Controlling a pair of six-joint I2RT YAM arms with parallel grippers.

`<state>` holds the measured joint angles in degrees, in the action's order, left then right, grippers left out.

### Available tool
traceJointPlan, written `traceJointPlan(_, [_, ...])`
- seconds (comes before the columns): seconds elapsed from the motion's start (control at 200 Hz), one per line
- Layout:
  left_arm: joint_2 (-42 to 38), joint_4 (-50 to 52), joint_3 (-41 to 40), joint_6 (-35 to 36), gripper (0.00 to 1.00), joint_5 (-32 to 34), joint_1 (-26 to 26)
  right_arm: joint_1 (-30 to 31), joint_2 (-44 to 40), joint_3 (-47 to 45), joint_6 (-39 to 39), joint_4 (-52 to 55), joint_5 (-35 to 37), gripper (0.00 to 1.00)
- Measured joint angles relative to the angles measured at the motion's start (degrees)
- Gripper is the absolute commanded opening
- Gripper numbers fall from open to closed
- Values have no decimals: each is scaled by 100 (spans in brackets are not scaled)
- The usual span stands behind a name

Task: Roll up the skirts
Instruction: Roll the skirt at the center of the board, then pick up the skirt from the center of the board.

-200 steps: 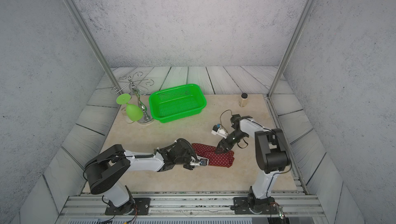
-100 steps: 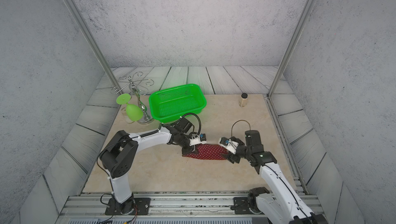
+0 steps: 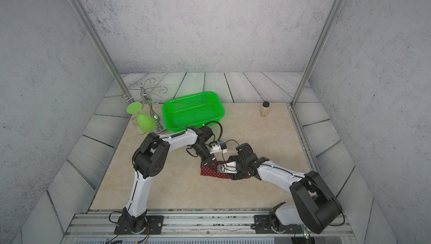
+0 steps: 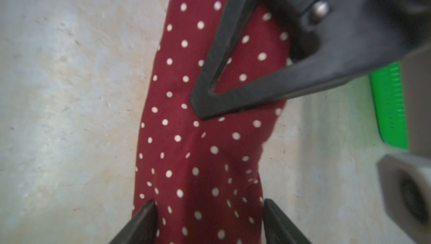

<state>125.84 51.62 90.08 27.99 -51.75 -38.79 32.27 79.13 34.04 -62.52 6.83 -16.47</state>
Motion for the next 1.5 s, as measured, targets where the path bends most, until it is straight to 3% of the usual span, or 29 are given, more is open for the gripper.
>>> traceJointPlan(0.055, [0,-63,-7,-111,9,-2,2,46,136,2,-79,-33,55,53])
traceJointPlan(0.15, [-103,-337,-184,-382,37,-7,20,111,238,28,-131,-46,146,33])
traceJointPlan(0.255, [-603,-1119,-850,-857,58,11,114,131,289,133,-90,44,247,25])
traceJointPlan(0.39, [-1961,-2651,-2312,-1587,65,153,693,125,289,236,0,286,280,20])
traceJointPlan(0.465, [-3147,-3912,-3519,-1969,78,391,1377,37,289,317,59,507,131,20])
traceJointPlan(0.56, [-4610,-5187,-4800,-1904,84,903,1917,-140,417,557,188,949,-122,19])
traceJointPlan(0.701, [-5563,-6295,-5648,-1517,89,1200,1626,-308,951,1099,435,1513,-549,19])
traceJointPlan(0.851, [-6028,-6782,-6297,-256,89,1397,984,-562,1261,1517,614,2048,-949,20])
traceJointPlan(0.966, [-5987,-6728,-6452,844,90,1661,175,-682,1460,1746,702,2382,-1180,20])
traceJointPlan(0.991, [-5871,-6773,-6450,1084,90,1788,-79,-695,1521,1812,704,2470,-1222,20])
traceJointPlan(1.021, [-5709,-6826,-6435,1314,99,1930,-308,-710,1585,1884,706,2553,-1259,20])
traceJointPlan(1.121, [-4955,-7097,-6328,1908,99,2551,-918,-737,1751,2076,708,2796,-1364,20])
traceJointPlan(1.276, [-4116,-7455,-6004,2430,99,3268,-1231,-780,1906,2284,732,3167,-1517,22])
traceJointPlan(1.411, [-3567,-7731,-5602,2721,99,3475,-1379,-879,2166,2588,719,3550,-1718,22])
traceJointPlan(1.501, [-3091,-7884,-5381,2828,93,3576,-1440,-918,2262,2712,702,3709,-1803,22])
